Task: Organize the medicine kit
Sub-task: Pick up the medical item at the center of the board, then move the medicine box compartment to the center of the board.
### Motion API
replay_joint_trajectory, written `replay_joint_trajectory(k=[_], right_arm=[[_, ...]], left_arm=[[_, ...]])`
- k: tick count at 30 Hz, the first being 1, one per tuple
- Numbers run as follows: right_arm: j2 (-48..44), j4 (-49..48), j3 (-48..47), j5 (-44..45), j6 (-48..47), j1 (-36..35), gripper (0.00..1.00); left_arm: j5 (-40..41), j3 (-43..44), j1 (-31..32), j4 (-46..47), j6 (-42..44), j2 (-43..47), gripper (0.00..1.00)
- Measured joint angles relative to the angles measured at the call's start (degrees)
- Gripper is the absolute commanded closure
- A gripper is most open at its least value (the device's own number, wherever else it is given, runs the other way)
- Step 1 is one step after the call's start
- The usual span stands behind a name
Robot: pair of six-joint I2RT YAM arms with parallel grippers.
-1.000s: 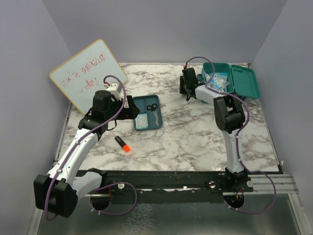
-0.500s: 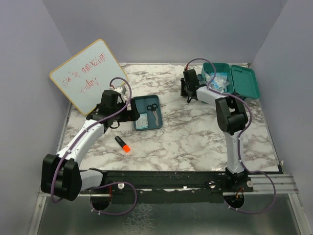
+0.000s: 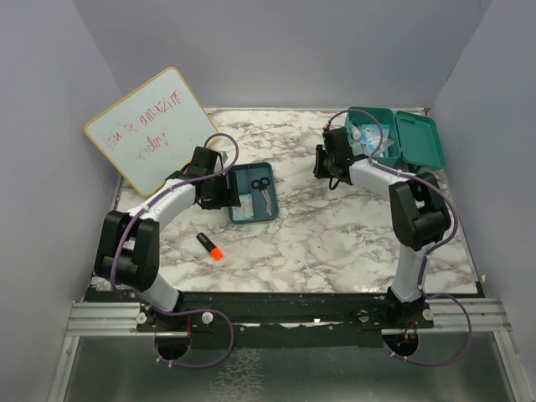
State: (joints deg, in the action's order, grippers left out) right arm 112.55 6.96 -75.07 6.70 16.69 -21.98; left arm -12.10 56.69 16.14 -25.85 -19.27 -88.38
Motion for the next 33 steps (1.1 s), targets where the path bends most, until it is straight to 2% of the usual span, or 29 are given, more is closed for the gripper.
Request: replay_joint_trajectory(k=[12,15,24,31,32,33], right_arm=[[-10.4,0.0,7.1,-2.6,1.7,-1.1,0.77],[-11.5,0.0,7.5,-2.8,1.7,-1.1,0.77],[-13.0,0.0,9.0,-3.3,2.3,-1.1,0.77],[-14.0,0.1,9.0,-4.1,3.3,-1.6,0.77],[-14.0,0.1,9.0,-4.2,3.5,-1.7,0.77],[-14.0,0.1,9.0,-4.3,3.8,-1.9,0.77]], left_arm=[[-0.2,4.7,0.0,-0.4,0.7,-10.4,0.57],[-0.3,4.7,0.0,-0.7,0.9,-11.1,0.64],[-1.2,4.9,0.9,-0.7,1.3,-11.1,0.74],[-2.9,4.9,4.2,-0.7,1.1,-11.1,0.75],[-3.1,4.9,4.8,-0.6,1.0,-11.0,0.73],[-3.1,4.9,5.1,-0.6,1.0,-11.0,0.63]])
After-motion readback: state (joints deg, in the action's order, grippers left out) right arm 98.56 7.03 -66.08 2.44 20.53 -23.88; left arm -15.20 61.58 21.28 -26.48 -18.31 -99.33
